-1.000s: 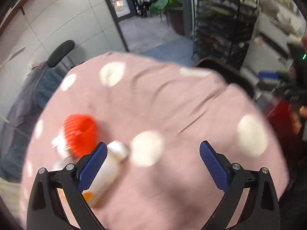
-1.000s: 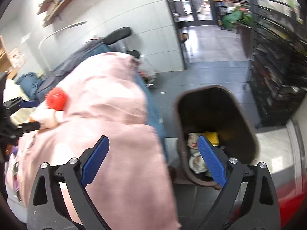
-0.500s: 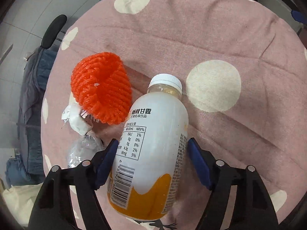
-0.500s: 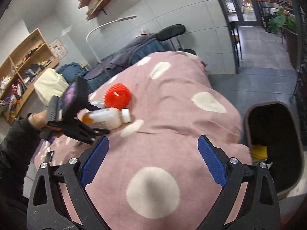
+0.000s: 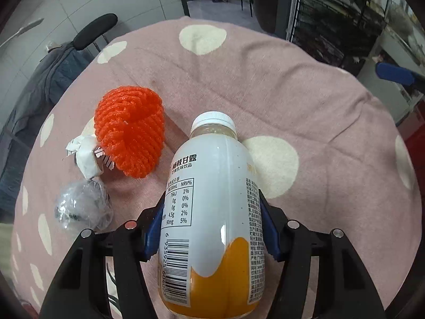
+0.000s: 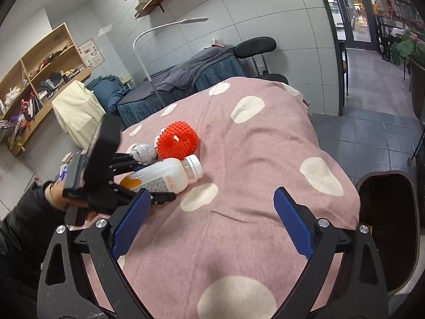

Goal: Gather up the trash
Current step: 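Grasp the white bottle with orange label with the left gripper, then grasp the orange foam net with the right gripper and lift it, then drop the foam net into the bin with the right gripper while the left carries the bottle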

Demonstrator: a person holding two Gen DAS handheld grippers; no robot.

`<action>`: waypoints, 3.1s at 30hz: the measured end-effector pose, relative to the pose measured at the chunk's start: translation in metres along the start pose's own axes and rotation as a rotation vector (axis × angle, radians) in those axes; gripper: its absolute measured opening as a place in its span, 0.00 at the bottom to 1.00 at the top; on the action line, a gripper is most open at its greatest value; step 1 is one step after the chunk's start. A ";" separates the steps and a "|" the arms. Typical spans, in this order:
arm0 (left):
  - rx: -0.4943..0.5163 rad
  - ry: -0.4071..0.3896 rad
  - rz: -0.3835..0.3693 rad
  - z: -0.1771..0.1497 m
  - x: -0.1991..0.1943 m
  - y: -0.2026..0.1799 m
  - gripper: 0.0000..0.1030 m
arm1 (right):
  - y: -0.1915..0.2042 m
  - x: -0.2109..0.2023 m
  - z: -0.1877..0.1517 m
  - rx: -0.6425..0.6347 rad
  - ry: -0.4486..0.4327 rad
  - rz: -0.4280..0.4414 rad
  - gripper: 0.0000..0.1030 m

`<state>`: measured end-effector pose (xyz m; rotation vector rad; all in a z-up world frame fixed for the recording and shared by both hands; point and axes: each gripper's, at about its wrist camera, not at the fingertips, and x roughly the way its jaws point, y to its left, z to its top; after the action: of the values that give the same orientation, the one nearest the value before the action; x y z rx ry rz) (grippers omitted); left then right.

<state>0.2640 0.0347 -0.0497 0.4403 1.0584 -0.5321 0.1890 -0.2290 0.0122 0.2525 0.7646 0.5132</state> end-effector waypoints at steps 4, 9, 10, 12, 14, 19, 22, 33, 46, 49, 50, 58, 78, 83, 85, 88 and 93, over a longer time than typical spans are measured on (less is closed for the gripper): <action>-0.125 -0.088 -0.045 -0.022 -0.023 0.002 0.58 | 0.014 0.029 0.019 -0.033 0.046 0.036 0.90; -0.253 -0.153 -0.005 -0.060 -0.048 -0.002 0.58 | 0.041 0.075 0.043 -0.113 0.105 0.052 0.90; -0.276 -0.179 -0.002 -0.067 -0.054 -0.004 0.58 | 0.044 0.086 0.047 -0.111 0.123 0.064 0.90; -0.311 -0.234 0.019 -0.080 -0.066 -0.002 0.59 | 0.052 0.109 0.054 -0.111 0.160 0.077 0.90; -0.362 -0.270 0.047 -0.087 -0.074 -0.002 0.59 | 0.061 0.132 0.060 -0.134 0.184 0.067 0.90; -0.482 -0.332 0.049 -0.108 -0.085 0.006 0.59 | 0.072 0.193 0.073 -0.109 0.266 0.052 0.90; -0.533 -0.363 0.045 -0.114 -0.089 0.010 0.59 | 0.070 0.220 0.079 -0.085 0.300 0.001 0.90; -0.531 -0.396 0.029 -0.113 -0.089 0.000 0.59 | 0.069 0.187 0.075 -0.074 0.251 0.014 0.25; -0.456 -0.449 -0.046 -0.073 -0.087 -0.044 0.59 | 0.027 0.059 0.051 -0.065 0.056 -0.032 0.25; -0.426 -0.458 -0.060 -0.057 -0.083 -0.059 0.59 | 0.012 0.029 0.040 -0.063 0.007 -0.091 0.25; -0.416 -0.458 -0.072 -0.052 -0.081 -0.064 0.59 | 0.005 0.020 0.036 -0.061 -0.009 -0.113 0.25; -0.329 -0.473 -0.161 -0.006 -0.071 -0.113 0.59 | -0.051 -0.045 -0.001 0.000 -0.095 -0.285 0.25; -0.189 -0.426 -0.294 0.060 -0.043 -0.194 0.59 | -0.222 -0.051 -0.097 0.288 0.041 -0.575 0.25; -0.172 -0.408 -0.300 0.066 -0.037 -0.206 0.59 | -0.257 -0.021 -0.116 0.340 0.124 -0.599 0.25; -0.167 -0.401 -0.303 0.067 -0.035 -0.209 0.59 | -0.272 -0.012 -0.124 0.371 0.147 -0.602 0.25; -0.163 -0.389 -0.314 0.070 -0.032 -0.212 0.59 | -0.287 0.000 -0.132 0.402 0.175 -0.612 0.28; -0.149 -0.372 -0.329 0.076 -0.027 -0.221 0.59 | -0.298 0.011 -0.139 0.414 0.202 -0.637 0.64</action>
<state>0.1727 -0.1790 -0.0119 0.0284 0.8045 -0.7868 0.2003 -0.4716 -0.2102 0.3235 1.0895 -0.2323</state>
